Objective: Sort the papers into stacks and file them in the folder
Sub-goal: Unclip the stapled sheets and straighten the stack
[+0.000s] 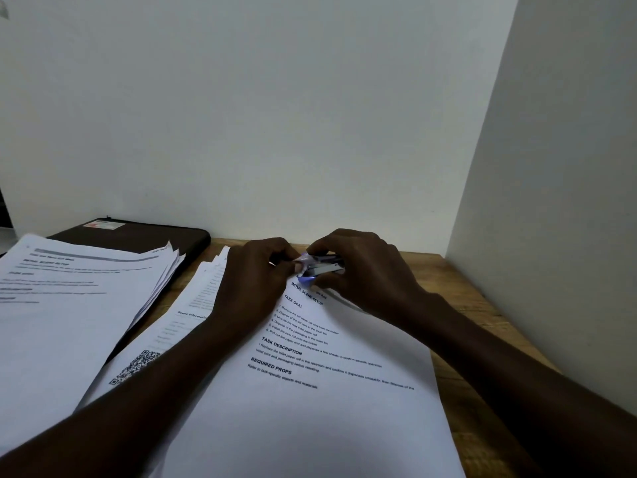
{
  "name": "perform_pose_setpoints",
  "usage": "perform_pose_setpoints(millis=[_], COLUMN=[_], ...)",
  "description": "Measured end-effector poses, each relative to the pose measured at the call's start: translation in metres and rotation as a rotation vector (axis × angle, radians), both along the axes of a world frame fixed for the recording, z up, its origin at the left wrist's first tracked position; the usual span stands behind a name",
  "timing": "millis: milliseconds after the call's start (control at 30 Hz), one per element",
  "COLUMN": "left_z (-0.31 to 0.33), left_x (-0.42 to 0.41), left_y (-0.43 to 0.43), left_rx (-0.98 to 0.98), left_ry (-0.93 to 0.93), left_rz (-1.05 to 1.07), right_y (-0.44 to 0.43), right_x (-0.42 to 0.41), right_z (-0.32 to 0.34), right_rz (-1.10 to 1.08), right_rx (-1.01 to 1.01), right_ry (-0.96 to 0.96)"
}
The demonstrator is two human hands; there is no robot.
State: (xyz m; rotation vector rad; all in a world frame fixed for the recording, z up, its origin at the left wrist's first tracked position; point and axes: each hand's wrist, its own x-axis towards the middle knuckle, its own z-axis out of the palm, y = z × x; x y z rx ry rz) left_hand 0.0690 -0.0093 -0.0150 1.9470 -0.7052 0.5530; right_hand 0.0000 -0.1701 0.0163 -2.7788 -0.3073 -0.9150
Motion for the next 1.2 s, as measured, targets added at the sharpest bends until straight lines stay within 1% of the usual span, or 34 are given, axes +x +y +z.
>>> perform_pose_setpoints(millis=[133,233,500,733,933,1200], left_z=[0.001,0.002,0.001,0.004,0.005,0.005], left_x=[-0.001,-0.002,0.0,0.0,-0.005,-0.005], left_y=[0.0,-0.001,0.001,0.002,0.0,0.0], left_rx=[-0.078,-0.06,-0.046,-0.045,-0.046,-0.068], left_ry=[-0.05,-0.087,-0.102,-0.095,-0.064,-0.039], left_rz=[-0.02,-0.022,-0.029,-0.035,-0.045,-0.087], right_y=[0.0,0.0,-0.006,-0.011,-0.008,-0.011], right_x=[0.0,-0.002,-0.001,-0.001,-0.001,0.003], right_z=[0.001,0.003,0.007,0.011,0.011,0.008], right_rz=[0.009,0.042,0.077,0.054,0.131,0.168], right_rx=[0.043,0.081,0.075,-0.01,-0.033,0.008], right_ry=[-0.01,0.0,0.027,0.004,0.038,-0.02])
